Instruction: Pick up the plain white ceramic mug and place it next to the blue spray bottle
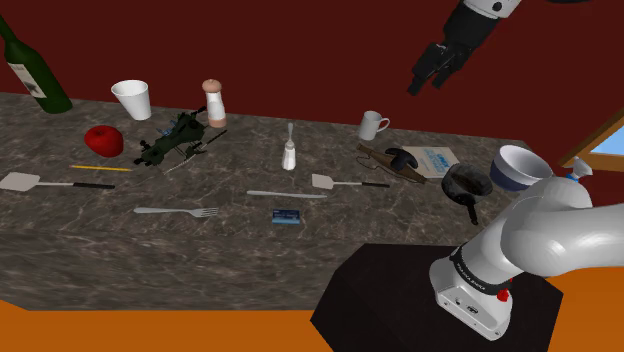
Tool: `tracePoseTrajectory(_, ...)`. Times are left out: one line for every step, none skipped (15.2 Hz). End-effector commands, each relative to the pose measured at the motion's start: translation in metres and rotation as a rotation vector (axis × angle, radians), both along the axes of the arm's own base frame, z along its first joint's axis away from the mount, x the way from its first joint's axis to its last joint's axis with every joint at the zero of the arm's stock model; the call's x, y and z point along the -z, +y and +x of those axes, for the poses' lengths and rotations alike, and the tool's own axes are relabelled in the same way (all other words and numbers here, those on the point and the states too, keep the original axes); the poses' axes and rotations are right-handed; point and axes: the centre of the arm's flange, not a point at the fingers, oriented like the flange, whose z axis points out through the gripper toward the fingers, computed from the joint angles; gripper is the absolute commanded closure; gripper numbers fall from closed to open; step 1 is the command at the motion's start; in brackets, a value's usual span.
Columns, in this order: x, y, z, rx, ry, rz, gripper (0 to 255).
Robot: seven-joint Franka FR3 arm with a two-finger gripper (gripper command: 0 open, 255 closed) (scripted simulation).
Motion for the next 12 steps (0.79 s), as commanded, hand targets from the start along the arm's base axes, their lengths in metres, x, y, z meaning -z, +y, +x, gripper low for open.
tracePoseTrajectory(0.0, 0.0, 0.0, 0.0, 0.0, 0.0, 0)
tracePoseTrajectory(0.007, -0.006, 0.011, 0.009, 0.009, 0.001, 0)
tracePoseTrajectory(0.013, -0.012, 0.021, 0.017, 0.017, 0.002, 0)
tracePoseTrajectory(0.02, -0.018, 0.032, 0.026, 0.026, 0.003, 0)
tracePoseTrajectory(0.027, -0.025, 0.042, 0.035, 0.035, 0.003, 0)
tracePoseTrajectory(0.034, -0.031, 0.053, 0.044, 0.043, 0.004, 0)
tracePoseTrajectory(0.042, -0.037, 0.063, 0.052, 0.052, 0.005, 0)
tracePoseTrajectory(0.049, -0.044, 0.073, 0.061, 0.061, 0.006, 0)
tracePoseTrajectory(0.056, -0.05, 0.083, 0.07, 0.069, 0.007, 0)
tracePoseTrajectory(0.064, -0.057, 0.093, 0.079, 0.078, 0.008, 0)
tracePoseTrajectory(0.071, -0.064, 0.103, 0.087, 0.086, 0.009, 0)
tracePoseTrajectory(0.079, -0.071, 0.112, 0.096, 0.095, 0.01, 0)
